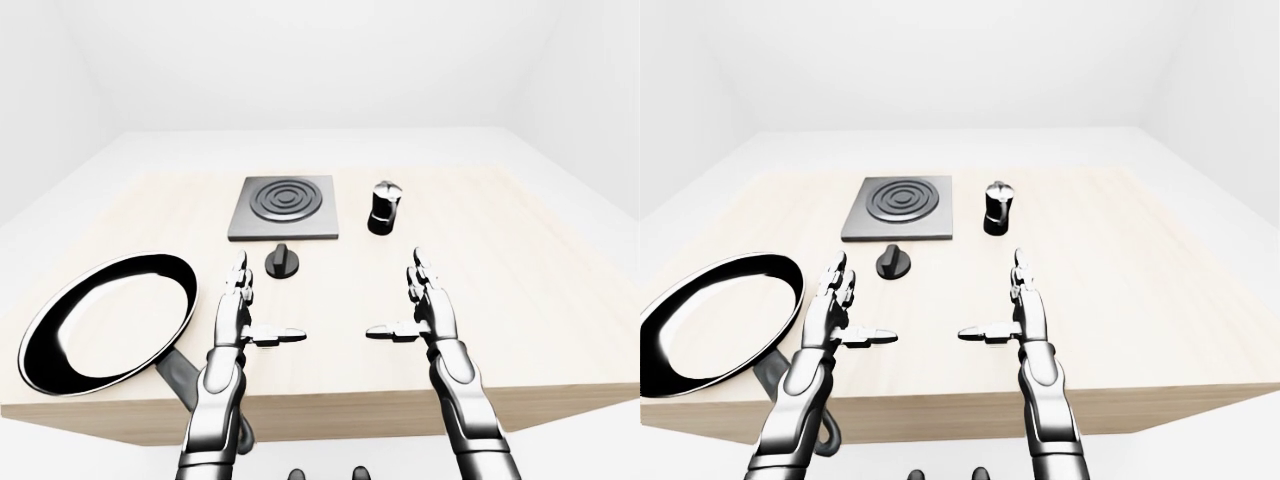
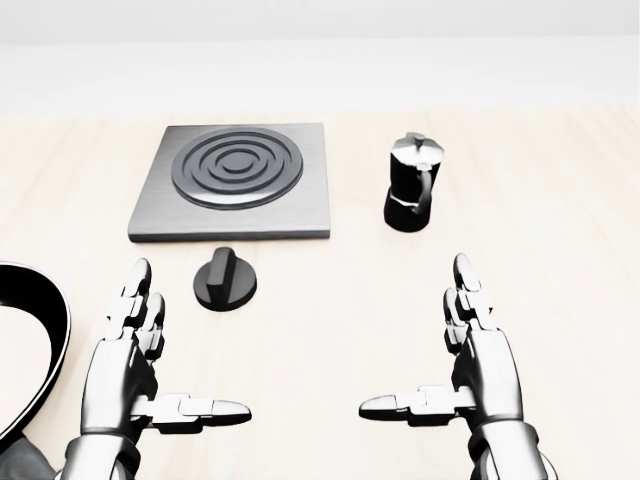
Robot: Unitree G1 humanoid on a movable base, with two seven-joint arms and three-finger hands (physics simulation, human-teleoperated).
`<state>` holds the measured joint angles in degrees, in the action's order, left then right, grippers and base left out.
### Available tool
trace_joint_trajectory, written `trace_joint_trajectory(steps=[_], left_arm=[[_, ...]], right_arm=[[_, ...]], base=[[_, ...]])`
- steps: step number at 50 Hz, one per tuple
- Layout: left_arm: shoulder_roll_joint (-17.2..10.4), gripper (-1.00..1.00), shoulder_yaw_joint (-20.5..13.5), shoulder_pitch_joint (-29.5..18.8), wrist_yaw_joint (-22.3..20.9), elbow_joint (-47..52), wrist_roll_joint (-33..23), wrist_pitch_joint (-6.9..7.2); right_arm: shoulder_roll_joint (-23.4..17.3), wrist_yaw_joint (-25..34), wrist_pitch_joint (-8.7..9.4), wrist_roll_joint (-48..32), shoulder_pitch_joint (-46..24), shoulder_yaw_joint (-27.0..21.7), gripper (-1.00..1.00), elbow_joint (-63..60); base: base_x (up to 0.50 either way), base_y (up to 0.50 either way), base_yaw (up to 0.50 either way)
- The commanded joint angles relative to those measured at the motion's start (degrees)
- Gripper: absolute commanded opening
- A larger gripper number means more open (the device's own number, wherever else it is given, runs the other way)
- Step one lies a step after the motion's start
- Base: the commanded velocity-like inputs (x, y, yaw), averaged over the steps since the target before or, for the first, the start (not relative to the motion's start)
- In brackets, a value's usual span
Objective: Turn on the stove.
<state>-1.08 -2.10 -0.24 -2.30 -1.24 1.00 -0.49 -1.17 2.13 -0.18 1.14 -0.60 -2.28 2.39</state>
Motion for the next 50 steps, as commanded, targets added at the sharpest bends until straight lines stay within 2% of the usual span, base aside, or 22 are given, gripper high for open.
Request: trace_joint_trajectory(steps=[1, 5, 9, 10, 12, 15, 19, 22, 29, 36, 44, 50], left_arm=[[0.0, 1.0, 0.0, 0.0, 0.0, 0.3, 0.0, 0.36], [0.0, 1.0, 0.0, 0.0, 0.0, 0.4, 0.0, 0.44], [0.0, 1.0, 0.0, -0.1, 0.0, -0.3, 0.0, -0.15], [0.0, 1.0, 0.0, -0.1, 0.0, -0.2, 0.0, -0.11], [0.0, 1.0, 0.0, -0.1, 0.0, -0.4, 0.0, -0.22], [0.0, 1.0, 0.0, -0.1, 0.0, -0.4, 0.0, -0.23], [0.0, 1.0, 0.1, 0.2, 0.0, 0.6, -0.1, 0.49], [0.0, 1.0, 0.0, -0.1, 0.0, -0.4, -0.1, -0.25], [0.0, 1.0, 0.0, -0.1, 0.0, -0.5, 0.0, -0.29], [0.0, 1.0, 0.0, -0.1, 0.0, -0.2, 0.0, 0.06], [0.0, 1.0, -0.1, -0.1, 0.1, -0.2, 0.1, 0.4], [0.0, 1.0, -0.1, -0.3, 0.2, -0.6, 0.2, 0.4]], right_arm=[[0.0, -0.1, 1.6, 0.1, 0.0, 0.0, 1.0, -1.6], [0.0, 0.0, 1.6, 0.0, 0.0, 0.0, 1.0, -1.6], [0.0, 0.0, 1.64, 0.0, 0.0, 0.0, 1.0, -1.6], [0.0, 0.0, -0.31, 0.0, -0.2, -0.1, 1.0, 0.5], [0.0, 0.0, -0.5, 0.0, -0.2, -0.1, 1.0, 0.7], [0.0, 0.0, -0.11, 0.0, 0.0, 0.0, 1.0, 0.2], [0.0, 0.0, -0.18, 0.0, 0.0, 0.0, 1.0, 0.3], [0.0, 0.0, -0.37, 0.0, -0.1, -0.1, 1.0, 0.6], [0.0, 0.0, -0.06, 0.0, 0.0, 0.0, 1.0, 0.2], [0.0, 0.0, -0.54, 0.1, -0.3, -0.1, 1.0, 1.0], [0.0, -0.1, 0.4, 0.1, -0.1, 0.0, 1.0, 0.1], [0.0, -0.1, 0.06, 0.2, -0.4, -0.2, 1.0, 0.8]], base=[[0.23, 0.0, 0.0], [0.23, 0.0, 0.0], [0.23, 0.0, 0.0], [0.23, 0.0, 0.0], [0.23, 0.0, 0.0], [0.23, 0.0, 0.0], [0.23, 0.0, 0.0], [0.23, 0.0, 0.0], [0.23, 0.0, 0.0], [0.23, 0.0, 0.0], [0.15, 0.0, 0.0], [0.0, 0.0, 0.0]])
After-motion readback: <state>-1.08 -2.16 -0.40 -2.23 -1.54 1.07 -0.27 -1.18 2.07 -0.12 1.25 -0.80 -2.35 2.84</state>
